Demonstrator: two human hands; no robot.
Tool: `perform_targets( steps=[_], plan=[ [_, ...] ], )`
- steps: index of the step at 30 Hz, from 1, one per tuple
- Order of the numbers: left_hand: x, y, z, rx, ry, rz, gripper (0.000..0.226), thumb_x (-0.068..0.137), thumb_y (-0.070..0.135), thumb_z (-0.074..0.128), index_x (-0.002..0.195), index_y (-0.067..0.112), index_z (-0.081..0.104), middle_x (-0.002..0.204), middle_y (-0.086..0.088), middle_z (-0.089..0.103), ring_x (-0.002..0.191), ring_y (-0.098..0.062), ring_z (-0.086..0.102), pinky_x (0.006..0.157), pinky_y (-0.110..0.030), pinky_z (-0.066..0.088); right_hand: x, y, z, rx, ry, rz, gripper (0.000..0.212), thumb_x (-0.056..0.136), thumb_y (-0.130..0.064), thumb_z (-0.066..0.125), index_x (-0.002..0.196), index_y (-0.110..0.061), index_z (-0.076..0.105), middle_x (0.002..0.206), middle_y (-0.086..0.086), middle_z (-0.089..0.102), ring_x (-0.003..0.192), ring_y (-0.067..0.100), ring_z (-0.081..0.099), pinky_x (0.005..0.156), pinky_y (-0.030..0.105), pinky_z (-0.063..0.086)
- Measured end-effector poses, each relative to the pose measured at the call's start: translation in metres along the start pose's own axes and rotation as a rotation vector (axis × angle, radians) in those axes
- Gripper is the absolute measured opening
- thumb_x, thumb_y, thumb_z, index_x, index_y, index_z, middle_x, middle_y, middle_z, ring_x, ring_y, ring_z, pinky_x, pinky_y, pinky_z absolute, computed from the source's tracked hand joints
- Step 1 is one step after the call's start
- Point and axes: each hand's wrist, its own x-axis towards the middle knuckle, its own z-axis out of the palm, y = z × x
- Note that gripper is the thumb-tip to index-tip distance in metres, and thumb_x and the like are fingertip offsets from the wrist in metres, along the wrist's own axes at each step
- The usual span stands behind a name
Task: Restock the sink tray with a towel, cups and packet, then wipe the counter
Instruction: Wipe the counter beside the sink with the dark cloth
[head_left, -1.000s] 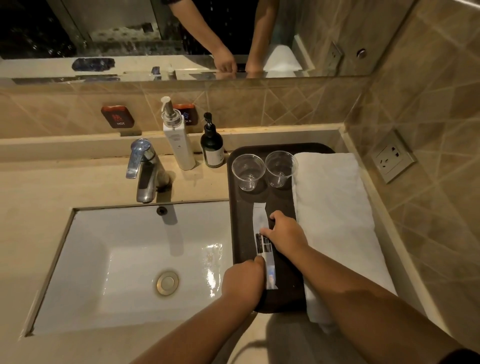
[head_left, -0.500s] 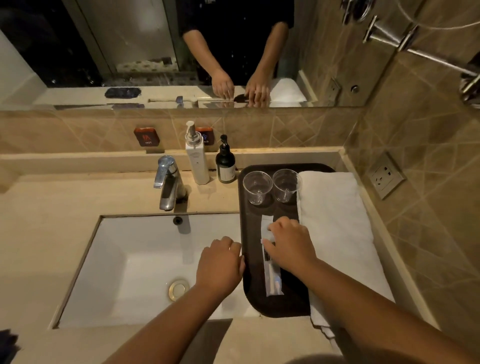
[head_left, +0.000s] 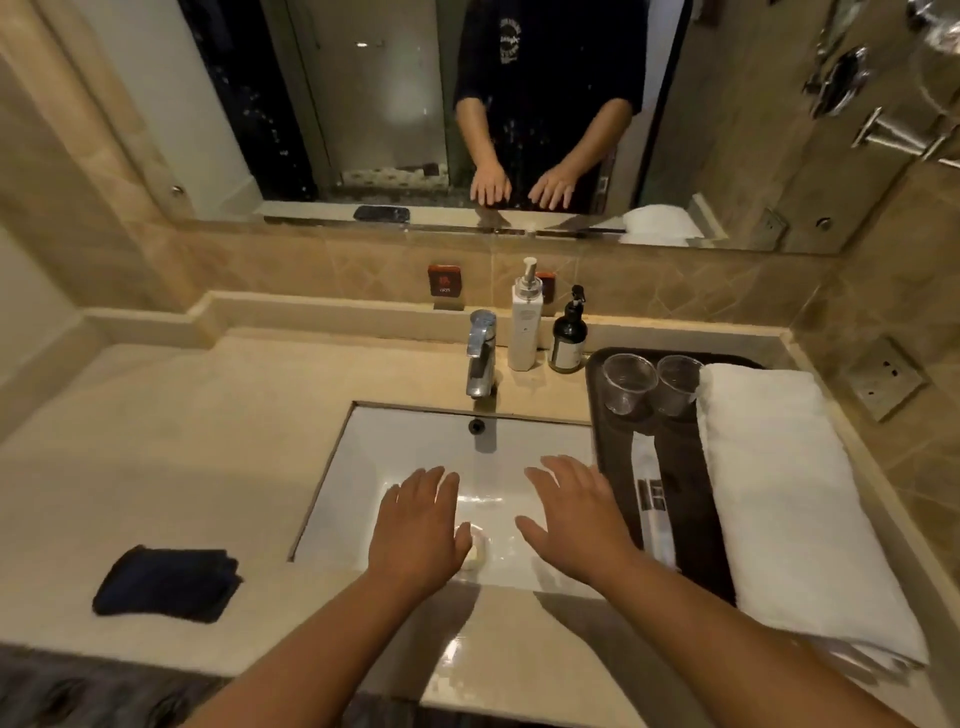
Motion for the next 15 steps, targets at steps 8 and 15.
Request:
perform_targets(
  steps=[8,15],
  plan=[
    [-0.062,-0.126,-0.027,0.034,0.024,-0.232,0.063,0.091,0.051,0.041,0.144,0.02,0.033,0.141,-0.002,0.047,0.124,-0.021,0.046,0.104,-0.039,0.038,0.05,-0.134,0.031,0.045,-0.039,-0.247,0.069,0.086,-0.062,0.046,0.145,-0.032,0.029,0.154,-0.001,0.031,0.14,0.024,0.025,0.115,0.045,0.015],
    [-0.084,-0.209,-0.029,0.099,-0.004,-0.444,0.069,0.095,0.048,0.033,0.152,0.014,0.019,0.156,-0.007,0.03,0.14,-0.024,0.029,0.113,-0.042,0.025,0.103,-0.219,0.056,0.033,-0.076,-0.486,0.07,0.087,-0.06,0.045,0.146,-0.027,0.031,0.152,0.004,0.035,0.138,0.026,0.03,0.113,0.045,0.02]
  ],
)
